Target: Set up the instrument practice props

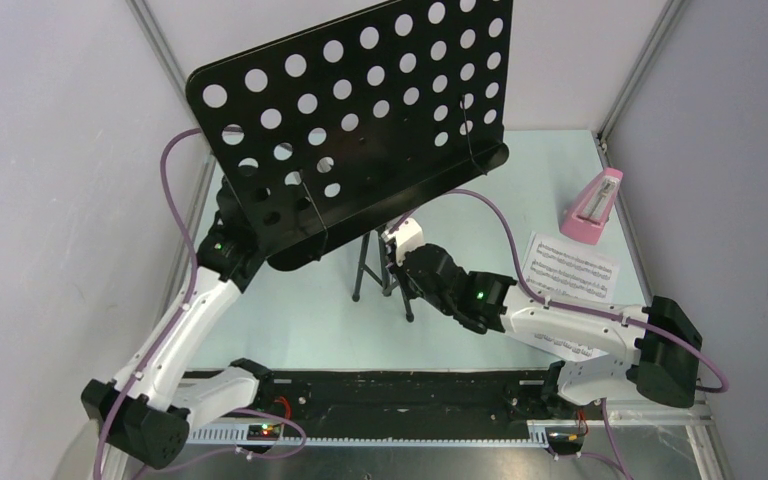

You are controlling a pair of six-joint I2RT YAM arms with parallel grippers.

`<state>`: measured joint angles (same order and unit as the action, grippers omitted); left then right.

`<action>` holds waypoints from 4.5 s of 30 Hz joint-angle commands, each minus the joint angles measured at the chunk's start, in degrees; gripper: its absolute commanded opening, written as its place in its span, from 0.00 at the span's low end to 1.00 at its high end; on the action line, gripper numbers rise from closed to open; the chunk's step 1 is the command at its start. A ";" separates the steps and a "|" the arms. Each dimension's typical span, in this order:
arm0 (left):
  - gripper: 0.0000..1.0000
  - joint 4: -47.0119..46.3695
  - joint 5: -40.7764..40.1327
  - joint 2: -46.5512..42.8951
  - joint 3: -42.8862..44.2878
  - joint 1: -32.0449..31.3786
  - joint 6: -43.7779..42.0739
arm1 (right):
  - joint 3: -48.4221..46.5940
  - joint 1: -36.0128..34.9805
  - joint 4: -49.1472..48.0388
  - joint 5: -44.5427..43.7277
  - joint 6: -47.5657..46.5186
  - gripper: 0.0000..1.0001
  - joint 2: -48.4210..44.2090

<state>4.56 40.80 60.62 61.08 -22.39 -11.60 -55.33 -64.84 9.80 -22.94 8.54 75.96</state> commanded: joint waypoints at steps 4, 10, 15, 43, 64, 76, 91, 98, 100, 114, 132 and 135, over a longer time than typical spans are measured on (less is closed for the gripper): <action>1.00 -0.49 -4.08 -5.96 -5.03 2.10 2.78 | 2.51 -0.33 13.56 1.39 -0.81 0.00 3.74; 1.00 -1.58 -0.20 -8.01 -13.71 2.79 6.09 | 2.51 -0.35 13.43 1.56 -1.50 0.00 3.80; 0.92 -6.25 4.11 -6.54 -18.89 2.67 7.57 | 2.51 -0.29 13.17 1.73 -1.49 0.00 3.80; 0.17 -13.47 -4.36 0.07 -23.90 -1.25 2.18 | 2.68 -0.52 12.94 0.43 -1.20 0.00 5.24; 0.00 0.85 -9.84 -0.27 -16.43 4.26 -10.67 | 3.74 -1.27 18.51 -0.42 0.40 0.00 3.58; 0.00 4.44 -8.25 -2.10 -16.22 12.15 -12.66 | 2.39 -1.44 19.03 0.92 0.50 0.00 3.08; 0.00 8.53 -11.43 -0.63 -11.20 19.52 -19.61 | 1.05 -1.08 20.19 3.16 0.79 0.00 3.31; 0.00 8.37 -13.97 -1.62 -12.30 19.69 -22.52 | 2.56 -1.49 19.41 4.19 1.58 0.00 6.38; 0.00 8.03 -15.12 -2.05 -12.75 19.74 -23.11 | 3.42 -1.91 18.93 4.48 2.14 0.00 6.75; 0.00 -0.41 -19.90 2.10 -11.86 20.35 -25.98 | 4.44 -3.00 18.19 3.83 2.26 0.00 8.96; 0.00 -3.88 -19.38 7.06 -10.35 21.50 -27.17 | 4.50 -3.42 17.64 4.02 1.88 0.00 10.93; 0.00 -4.15 -19.21 7.71 -10.27 21.51 -27.29 | 4.44 -3.40 17.61 3.83 1.44 0.00 11.20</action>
<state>13.67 42.09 66.70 45.89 -7.94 -39.05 -56.27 -66.26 1.87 -21.85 12.43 84.16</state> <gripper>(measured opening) 0.170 0.193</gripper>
